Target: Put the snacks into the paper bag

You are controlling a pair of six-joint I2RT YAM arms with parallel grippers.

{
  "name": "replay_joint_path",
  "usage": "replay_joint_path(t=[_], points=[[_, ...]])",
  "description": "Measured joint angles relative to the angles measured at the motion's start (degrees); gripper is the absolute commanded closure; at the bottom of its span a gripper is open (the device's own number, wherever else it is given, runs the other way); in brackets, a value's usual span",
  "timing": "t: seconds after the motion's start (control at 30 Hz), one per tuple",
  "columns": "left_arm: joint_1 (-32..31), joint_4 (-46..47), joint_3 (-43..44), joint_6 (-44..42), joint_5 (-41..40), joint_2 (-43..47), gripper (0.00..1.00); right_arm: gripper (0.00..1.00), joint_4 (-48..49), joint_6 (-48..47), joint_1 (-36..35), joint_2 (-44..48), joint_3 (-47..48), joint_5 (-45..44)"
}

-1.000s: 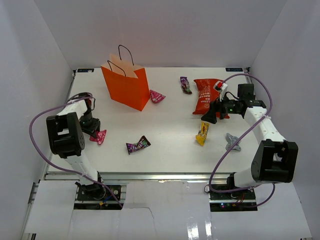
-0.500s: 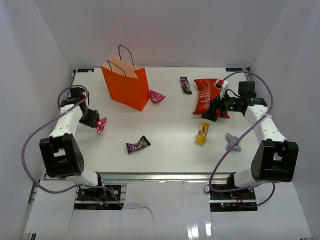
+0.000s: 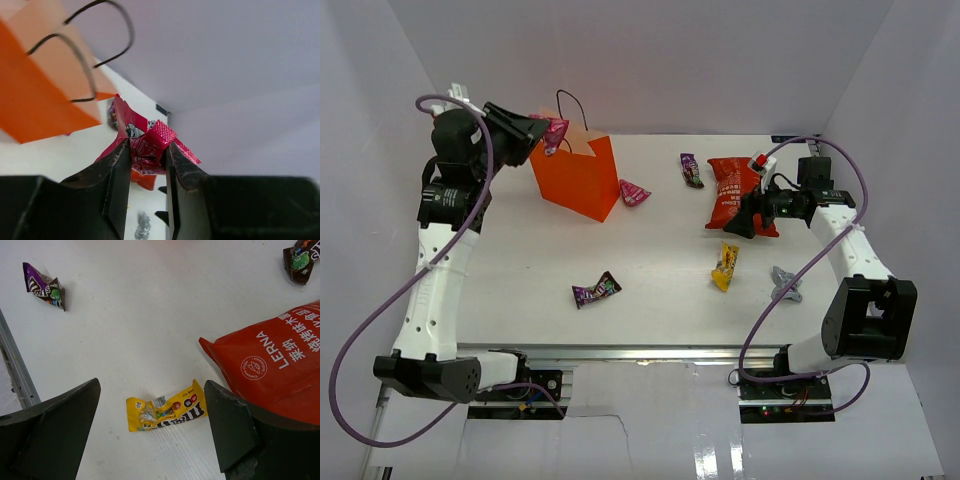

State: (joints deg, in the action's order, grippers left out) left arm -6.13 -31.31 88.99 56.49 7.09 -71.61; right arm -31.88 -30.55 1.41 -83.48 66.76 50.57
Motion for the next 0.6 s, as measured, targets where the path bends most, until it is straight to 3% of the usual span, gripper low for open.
replay_joint_path(t=[0.13, 0.33, 0.6], points=[[-1.38, 3.48, 9.66, -0.13, 1.46, -4.42, 1.0, 0.1, -0.48, -0.17, 0.0, 0.0, 0.0, 0.24], [-2.27, 6.29, 24.9, -1.2, 2.51, -18.18, 1.0, 0.1, -1.09, -0.48, 0.0, 0.09, -0.02, 0.57], [-2.32, 4.37, 26.8, -4.68, 0.63, -30.08, 0.97, 0.1, -1.03, -1.29, 0.0, 1.36, -0.59, 0.59]])
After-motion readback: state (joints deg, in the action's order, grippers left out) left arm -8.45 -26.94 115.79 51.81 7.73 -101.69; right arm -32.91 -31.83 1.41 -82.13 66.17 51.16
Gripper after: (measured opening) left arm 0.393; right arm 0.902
